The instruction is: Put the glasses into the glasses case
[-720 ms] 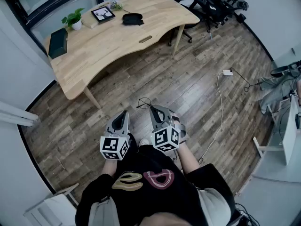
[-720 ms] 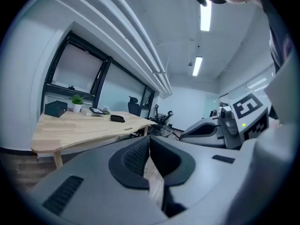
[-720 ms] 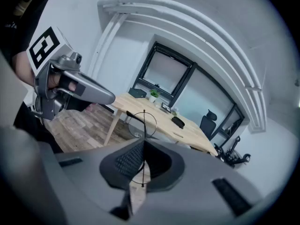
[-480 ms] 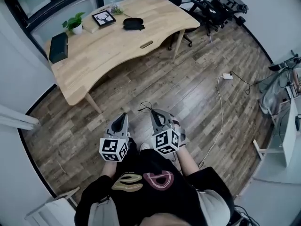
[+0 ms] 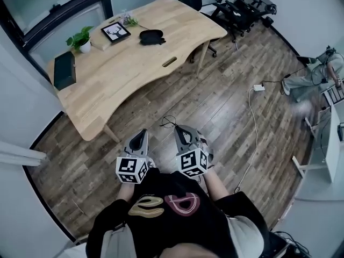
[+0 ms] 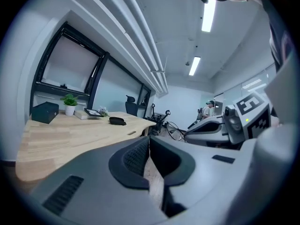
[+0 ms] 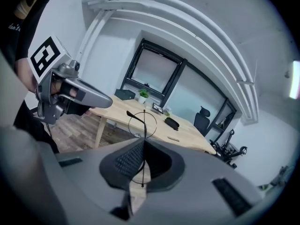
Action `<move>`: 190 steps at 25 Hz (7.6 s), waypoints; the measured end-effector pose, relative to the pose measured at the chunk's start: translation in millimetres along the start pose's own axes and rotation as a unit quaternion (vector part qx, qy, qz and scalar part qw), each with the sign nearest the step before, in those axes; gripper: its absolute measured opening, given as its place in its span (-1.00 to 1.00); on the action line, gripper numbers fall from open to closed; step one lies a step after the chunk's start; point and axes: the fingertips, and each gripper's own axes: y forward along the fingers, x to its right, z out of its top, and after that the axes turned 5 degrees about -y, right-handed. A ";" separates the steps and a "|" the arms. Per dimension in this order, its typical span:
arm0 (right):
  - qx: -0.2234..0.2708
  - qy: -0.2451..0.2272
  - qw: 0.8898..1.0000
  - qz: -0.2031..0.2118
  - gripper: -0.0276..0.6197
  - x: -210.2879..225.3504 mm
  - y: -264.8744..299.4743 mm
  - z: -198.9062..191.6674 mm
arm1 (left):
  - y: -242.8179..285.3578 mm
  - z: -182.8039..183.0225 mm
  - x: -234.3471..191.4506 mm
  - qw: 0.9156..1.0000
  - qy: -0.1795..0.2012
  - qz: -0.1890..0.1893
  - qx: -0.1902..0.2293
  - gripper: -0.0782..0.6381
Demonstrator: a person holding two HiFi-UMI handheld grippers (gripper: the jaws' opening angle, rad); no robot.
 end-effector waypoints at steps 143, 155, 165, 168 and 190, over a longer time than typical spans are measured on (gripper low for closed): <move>0.040 -0.116 0.990 0.066 -0.88 329.7 423.9 93.6 | 394.6 188.3 -248.7 0.995 -0.017 0.099 0.030 -0.73; 0.062 -0.159 0.981 0.093 -0.88 346.9 442.3 106.5 | 396.3 203.4 -246.1 0.987 -0.028 0.145 0.056 -0.73; 0.076 -0.189 0.973 0.110 -0.88 356.5 459.8 107.8 | 395.1 207.0 -248.3 0.980 -0.033 0.182 0.068 -0.73; 0.077 -0.201 0.970 0.117 -0.88 358.3 467.4 106.5 | 391.3 207.3 -250.2 0.978 -0.033 0.195 0.070 -0.73; 0.095 -0.237 0.952 0.168 -0.88 352.7 523.5 116.9 | 380.7 205.2 -268.3 0.960 -0.043 0.264 0.083 -0.73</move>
